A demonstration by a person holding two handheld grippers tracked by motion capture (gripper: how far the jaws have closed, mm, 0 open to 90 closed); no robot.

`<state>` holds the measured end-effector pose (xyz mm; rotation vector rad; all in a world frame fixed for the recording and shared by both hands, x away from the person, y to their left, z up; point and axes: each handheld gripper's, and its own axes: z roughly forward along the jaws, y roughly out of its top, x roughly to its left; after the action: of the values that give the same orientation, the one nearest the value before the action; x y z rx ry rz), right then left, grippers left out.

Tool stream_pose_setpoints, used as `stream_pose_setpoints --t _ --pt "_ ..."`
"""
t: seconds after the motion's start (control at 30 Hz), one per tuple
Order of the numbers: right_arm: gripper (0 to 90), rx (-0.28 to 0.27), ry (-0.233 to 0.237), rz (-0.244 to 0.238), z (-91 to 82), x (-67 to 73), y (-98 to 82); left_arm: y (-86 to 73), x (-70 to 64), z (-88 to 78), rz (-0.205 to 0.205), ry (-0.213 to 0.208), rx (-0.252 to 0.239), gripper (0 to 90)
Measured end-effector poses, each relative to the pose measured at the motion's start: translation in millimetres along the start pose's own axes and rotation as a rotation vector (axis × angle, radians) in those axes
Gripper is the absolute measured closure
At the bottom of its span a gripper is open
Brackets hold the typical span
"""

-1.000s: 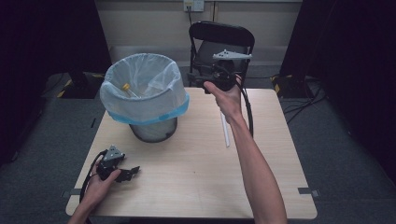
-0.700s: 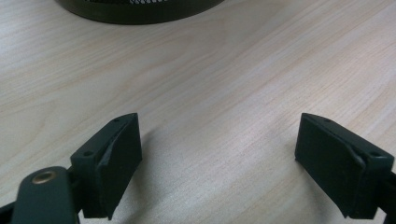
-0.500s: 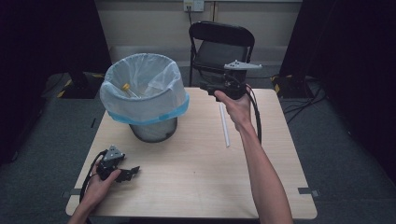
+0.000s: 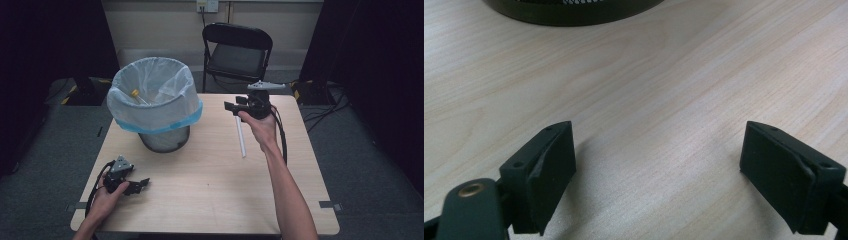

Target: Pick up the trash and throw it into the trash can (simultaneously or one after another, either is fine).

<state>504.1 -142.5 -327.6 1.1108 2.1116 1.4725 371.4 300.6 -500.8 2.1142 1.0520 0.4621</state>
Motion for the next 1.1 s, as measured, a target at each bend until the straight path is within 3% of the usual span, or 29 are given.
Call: stream_pose_setpoints --t 0.23,0.57,0.6,0.63,0.73,0.93,1.1 --pt "52.0 0.074 -0.042 0.026 -0.5 -11.7 -26.5 0.1 -0.1 -0.1 0.0 0.002 0.001 14.1" --pt "58.9 0.156 -0.064 0.045 4.5 -19.1 -56.5 0.1 -0.2 -0.1 0.0 0.005 0.002 14.1" --pt "58.9 0.156 -0.064 0.045 4.5 -19.1 -56.5 0.1 -0.2 -0.1 0.0 0.005 0.002 14.1" --pt "59.4 0.19 -0.104 0.036 7.2 -20.8 -62.6 0.1 -0.1 0.0 0.0 0.002 0.001 14.1" --pt "60.4 0.226 -0.108 0.057 10.9 -23.8 -70.7 0.1 -0.2 -0.1 0.0 0.005 0.002 14.1" --pt "59.6 0.272 -0.117 0.05 16.1 -26.0 -82.7 0.1 -0.1 0.0 0.0 0.002 0.001 14.1" --pt "56.3 0.332 -0.149 0.063 19.3 -31.2 -103.7 0.1 -0.2 -0.1 0.0 0.005 0.002 14.1"
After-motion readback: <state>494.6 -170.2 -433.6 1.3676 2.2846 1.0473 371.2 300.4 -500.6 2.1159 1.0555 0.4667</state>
